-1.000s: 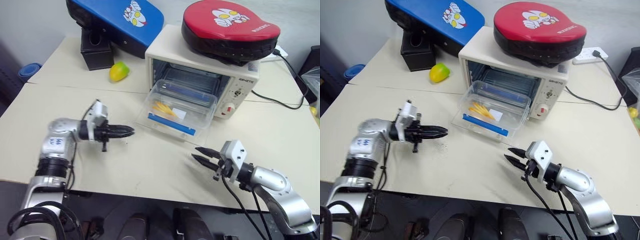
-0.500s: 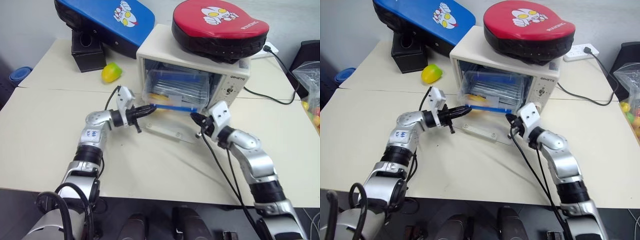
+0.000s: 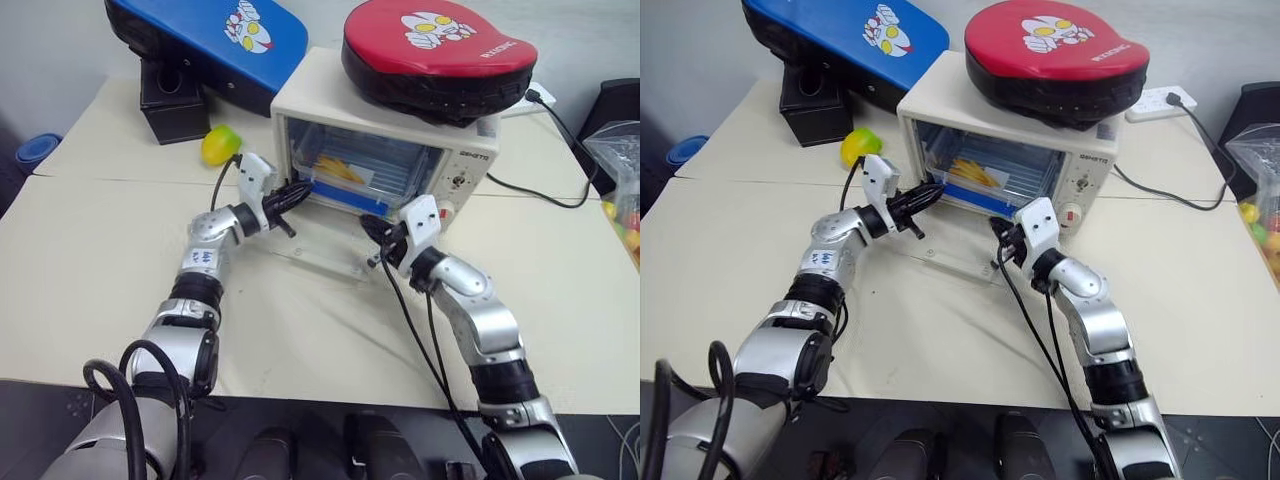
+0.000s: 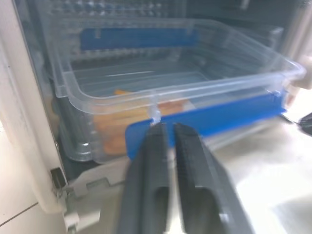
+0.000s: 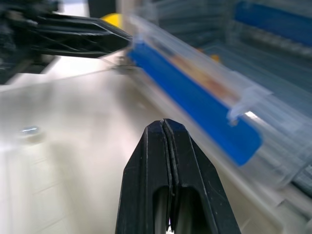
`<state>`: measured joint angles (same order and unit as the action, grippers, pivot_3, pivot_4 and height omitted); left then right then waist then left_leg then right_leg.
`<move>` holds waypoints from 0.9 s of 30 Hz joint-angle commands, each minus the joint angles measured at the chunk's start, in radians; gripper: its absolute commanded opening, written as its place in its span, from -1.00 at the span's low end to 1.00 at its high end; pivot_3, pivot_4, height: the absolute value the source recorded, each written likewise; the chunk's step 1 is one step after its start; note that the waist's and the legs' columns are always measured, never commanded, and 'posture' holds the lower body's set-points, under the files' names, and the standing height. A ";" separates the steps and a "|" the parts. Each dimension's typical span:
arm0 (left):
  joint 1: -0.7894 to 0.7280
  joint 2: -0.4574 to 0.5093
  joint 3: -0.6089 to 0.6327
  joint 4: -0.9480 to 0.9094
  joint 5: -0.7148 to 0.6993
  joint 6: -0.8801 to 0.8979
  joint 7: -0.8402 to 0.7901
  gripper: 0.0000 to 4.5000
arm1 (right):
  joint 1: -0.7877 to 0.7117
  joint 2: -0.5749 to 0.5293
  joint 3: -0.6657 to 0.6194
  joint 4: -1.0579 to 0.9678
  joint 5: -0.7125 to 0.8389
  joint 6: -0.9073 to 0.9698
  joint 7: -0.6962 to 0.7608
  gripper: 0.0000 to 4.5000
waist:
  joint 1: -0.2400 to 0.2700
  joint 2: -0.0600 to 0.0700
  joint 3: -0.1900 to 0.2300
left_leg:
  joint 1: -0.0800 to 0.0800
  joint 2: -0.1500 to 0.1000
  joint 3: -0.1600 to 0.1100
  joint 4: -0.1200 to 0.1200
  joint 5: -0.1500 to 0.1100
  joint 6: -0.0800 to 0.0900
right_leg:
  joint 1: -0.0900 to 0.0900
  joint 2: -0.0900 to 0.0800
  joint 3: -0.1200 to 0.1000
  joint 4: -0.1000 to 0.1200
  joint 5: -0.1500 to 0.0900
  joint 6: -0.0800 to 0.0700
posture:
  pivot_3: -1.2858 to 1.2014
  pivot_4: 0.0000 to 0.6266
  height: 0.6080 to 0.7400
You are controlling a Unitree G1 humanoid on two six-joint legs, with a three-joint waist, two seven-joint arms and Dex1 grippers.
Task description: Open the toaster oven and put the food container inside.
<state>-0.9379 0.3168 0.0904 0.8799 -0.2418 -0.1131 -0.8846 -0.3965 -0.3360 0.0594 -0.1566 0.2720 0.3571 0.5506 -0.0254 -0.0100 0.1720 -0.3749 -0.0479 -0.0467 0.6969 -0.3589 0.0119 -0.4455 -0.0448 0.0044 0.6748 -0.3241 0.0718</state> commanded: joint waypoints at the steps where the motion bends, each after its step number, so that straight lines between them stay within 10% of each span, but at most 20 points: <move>1: 0.082 0.122 0.049 -0.204 -0.108 0.087 -0.196 -0.27 | 0.095 -0.104 -0.107 -0.153 0.111 0.017 0.114 -1.00 | -0.003 0.000 0.000 | 0.000 0.000 0.000 0.000 0.000 0.000 | 0.000 0.000 0.000 0.000 0.000 0.000 | 0.03 -0.52 1.00; 11: 0.366 0.500 0.082 -0.516 -0.269 0.371 -0.613 0.99 | 0.239 -0.338 -0.123 0.081 0.042 -0.162 0.366 -1.00 | -0.003 0.001 0.000 | 0.002 0.000 0.001 -0.002 0.000 0.000 | 0.002 0.000 0.001 -0.001 0.000 0.000 | 0.03 -0.52 1.00; 19: 0.444 0.492 0.177 -0.651 -0.379 0.469 -0.548 0.99 | 0.121 -0.175 -0.044 0.178 0.096 -0.175 0.424 -1.00 | 0.003 0.001 0.000 | 0.002 0.000 0.000 0.001 -0.001 0.000 | 0.003 0.000 0.001 -0.002 0.000 0.000 | 0.03 -0.52 1.00; 27: 0.479 0.371 0.288 -0.685 -0.396 0.447 -0.289 0.99 | -0.026 0.040 -0.280 0.202 0.349 -0.194 0.292 -1.00 | -0.001 0.001 0.000 | 0.002 0.000 0.000 0.001 -0.001 0.000 | 0.002 0.000 0.001 0.000 0.000 0.000 | 0.03 -0.52 1.00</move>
<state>-0.4672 0.6796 0.3469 0.2157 -0.6426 0.3657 -1.2015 -0.3990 -0.3112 -0.1544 0.0668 0.5596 0.1954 0.8689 -0.0267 -0.0092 0.1723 -0.3725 -0.0475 -0.0471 0.6975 -0.3595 0.0119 -0.4430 -0.0450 0.0049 0.6751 -0.3243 0.0715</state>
